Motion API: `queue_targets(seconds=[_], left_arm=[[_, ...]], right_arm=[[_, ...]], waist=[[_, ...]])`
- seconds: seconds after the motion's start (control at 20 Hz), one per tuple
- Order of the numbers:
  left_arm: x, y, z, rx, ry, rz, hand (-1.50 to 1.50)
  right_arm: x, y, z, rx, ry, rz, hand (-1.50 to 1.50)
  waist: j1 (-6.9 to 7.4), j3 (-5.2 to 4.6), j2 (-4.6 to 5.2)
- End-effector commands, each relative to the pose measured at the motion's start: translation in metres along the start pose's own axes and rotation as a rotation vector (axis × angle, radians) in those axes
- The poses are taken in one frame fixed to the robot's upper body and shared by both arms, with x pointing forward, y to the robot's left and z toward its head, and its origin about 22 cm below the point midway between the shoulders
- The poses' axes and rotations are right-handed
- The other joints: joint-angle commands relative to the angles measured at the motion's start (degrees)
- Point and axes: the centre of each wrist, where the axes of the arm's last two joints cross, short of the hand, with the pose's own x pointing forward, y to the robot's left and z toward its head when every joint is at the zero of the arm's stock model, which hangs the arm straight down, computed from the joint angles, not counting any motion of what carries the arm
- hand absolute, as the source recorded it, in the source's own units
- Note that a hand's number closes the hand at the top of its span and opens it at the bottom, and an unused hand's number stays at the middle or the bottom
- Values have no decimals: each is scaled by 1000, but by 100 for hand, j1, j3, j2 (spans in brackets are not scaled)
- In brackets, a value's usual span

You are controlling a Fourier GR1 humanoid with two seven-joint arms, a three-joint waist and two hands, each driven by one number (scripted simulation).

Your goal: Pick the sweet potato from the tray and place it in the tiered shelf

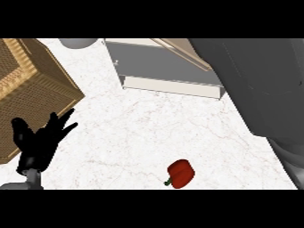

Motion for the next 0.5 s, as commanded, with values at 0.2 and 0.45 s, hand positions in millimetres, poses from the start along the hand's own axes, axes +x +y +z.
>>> queue_targets(seconds=[0.2,0.45], left_arm=[[0,7,-13,26,72,1,0],[-14,-8,-5,30,58,-8,0]], right_arm=[[-18,14,-36,58,73,97,150],[-41,27,-53,36,62,110,150]], waist=[[28,-33,51],[60,-31,55]])
